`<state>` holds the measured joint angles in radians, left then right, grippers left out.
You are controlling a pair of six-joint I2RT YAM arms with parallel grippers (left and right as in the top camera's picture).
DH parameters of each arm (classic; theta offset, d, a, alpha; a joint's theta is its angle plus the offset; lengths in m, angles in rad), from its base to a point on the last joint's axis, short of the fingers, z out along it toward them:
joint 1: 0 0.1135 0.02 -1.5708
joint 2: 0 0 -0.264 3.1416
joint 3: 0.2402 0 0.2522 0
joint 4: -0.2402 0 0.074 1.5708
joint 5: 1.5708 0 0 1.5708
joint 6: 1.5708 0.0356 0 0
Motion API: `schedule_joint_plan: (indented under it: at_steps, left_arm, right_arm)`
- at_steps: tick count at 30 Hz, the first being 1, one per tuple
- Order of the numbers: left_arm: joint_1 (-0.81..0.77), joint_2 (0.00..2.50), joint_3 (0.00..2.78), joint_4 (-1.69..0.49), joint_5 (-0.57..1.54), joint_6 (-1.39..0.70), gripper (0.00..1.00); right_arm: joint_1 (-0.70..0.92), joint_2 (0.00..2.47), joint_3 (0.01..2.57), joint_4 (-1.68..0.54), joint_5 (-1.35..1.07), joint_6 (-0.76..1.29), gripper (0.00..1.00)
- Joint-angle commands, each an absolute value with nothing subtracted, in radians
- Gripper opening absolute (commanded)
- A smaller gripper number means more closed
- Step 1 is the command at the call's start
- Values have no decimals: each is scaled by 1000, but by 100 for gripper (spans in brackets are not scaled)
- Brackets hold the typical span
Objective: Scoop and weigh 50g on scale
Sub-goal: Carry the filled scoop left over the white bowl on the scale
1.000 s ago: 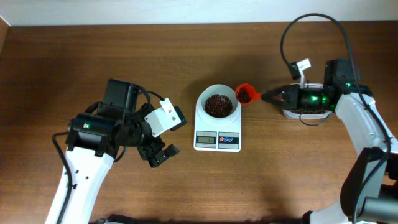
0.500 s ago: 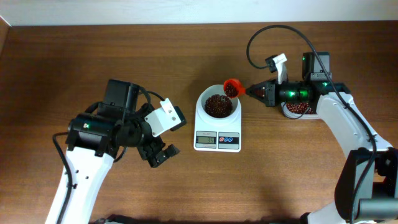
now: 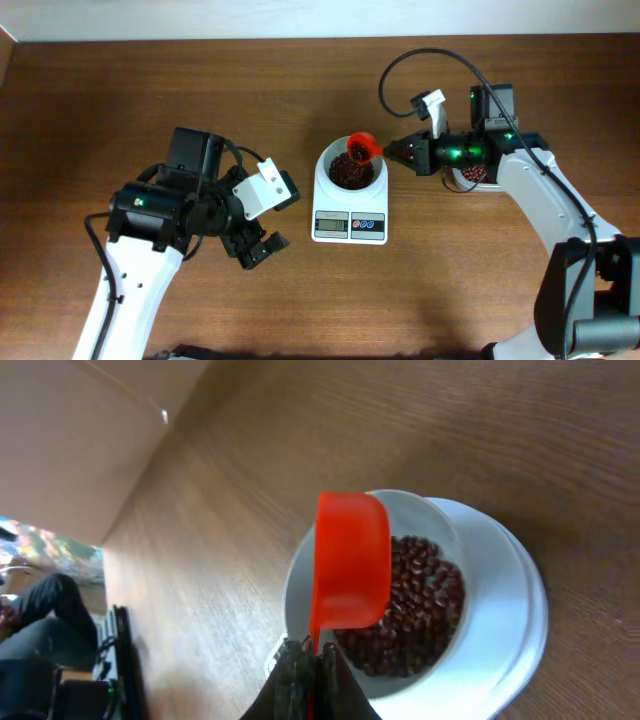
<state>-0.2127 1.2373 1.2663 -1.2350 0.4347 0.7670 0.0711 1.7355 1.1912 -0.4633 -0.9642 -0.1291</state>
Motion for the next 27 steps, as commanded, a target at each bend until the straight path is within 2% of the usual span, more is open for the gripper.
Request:
schedule_joint_plan:
  at_steps: [1,2,4,5,6,8,9,10,12,13,14,15,16,17,18,19,20,22,23,24,25,26,27]
  left_arm:
    - [-209,1236,1280,-1236,449,784,99]
    - [-209,1236,1280,-1236,449,784,99]
    - [-209,1236,1280,-1236,449,784,99]
    - [-209,1236,1280,-1236,449,784,99]
    - [-209,1236,1280,-1236,449,784,99]
    - [-209,1236,1280,-1236,449,784,99]
    - [-209,1236,1280,-1236,449,784,99]
    - [-209,1236,1280,-1236,449,784,99]
    - [-209,1236,1280,-1236,449,784,99]
    - [-209,1236,1280,-1236,449,784,99]
    - [-209,1236,1280,-1236,449,784,99]
    - [-209,1236,1280,-1236,449,784,99]
    - [-209,1236,1280,-1236,449,784,99]
    - [-209,1236,1280,-1236,449,784,99]
    - [-209,1236,1280,-1236,449,784,99]
    - [-209,1236,1280,-1236,449,784,99]
    - [-209,1236,1280,-1236,449,784,99]
    - [-209,1236,1280,-1236,449,784,99]
    - [-209,1236,1280,-1236,449,784,99]
    - [-209,1236,1280,-1236,449,784,99]
    - [-209,1236,1280,-1236,449,784,99]
    - [-209,1236,1280,-1236,449,784,99]
    - [-209,1236,1280,-1236,449,784,99]
  right_arm:
    - [79,1734,1195,-445,-1040,-122,4]
    - [79,1734,1195,-461,-911,-112,4]
    - [80,1735,1195,-442,-998,-89,4]
    - [79,1734,1195,-465,-904,-84,4]
    - [79,1734,1195,-450,-1003,-71,4]
    - [79,1735,1195,-471,-881,-51,4]
    - [79,1734,1195,-451,-1000,-53,4]
    - [79,1736,1195,-472,-878,-92,4]
    - [80,1734,1195,-447,-1032,-117,4]
    - [79,1737,1195,-470,-886,-119,4]
    - [79,1736,1195,-474,-900,-76,4]
    - [80,1734,1195,-456,-1023,-91,4]
    - [85,1738,1195,-480,-861,-116,4]
    - [97,1736,1195,-491,-875,-68,4]
    - [104,1735,1195,-475,-968,-117,4]
    - [118,1736,1195,-505,-824,-121,4]
    - [123,1734,1195,-491,-937,-129,4]
    - [125,1740,1195,-507,-811,-122,4]
    - [125,1733,1195,-480,-957,-131,4]
    - [125,1734,1195,-495,-854,-130,4]
    - [125,1731,1196,-473,-906,-70,4]
    - [125,1718,1195,-476,-926,-95,4]
    - [126,1723,1195,-496,-791,-88,4]
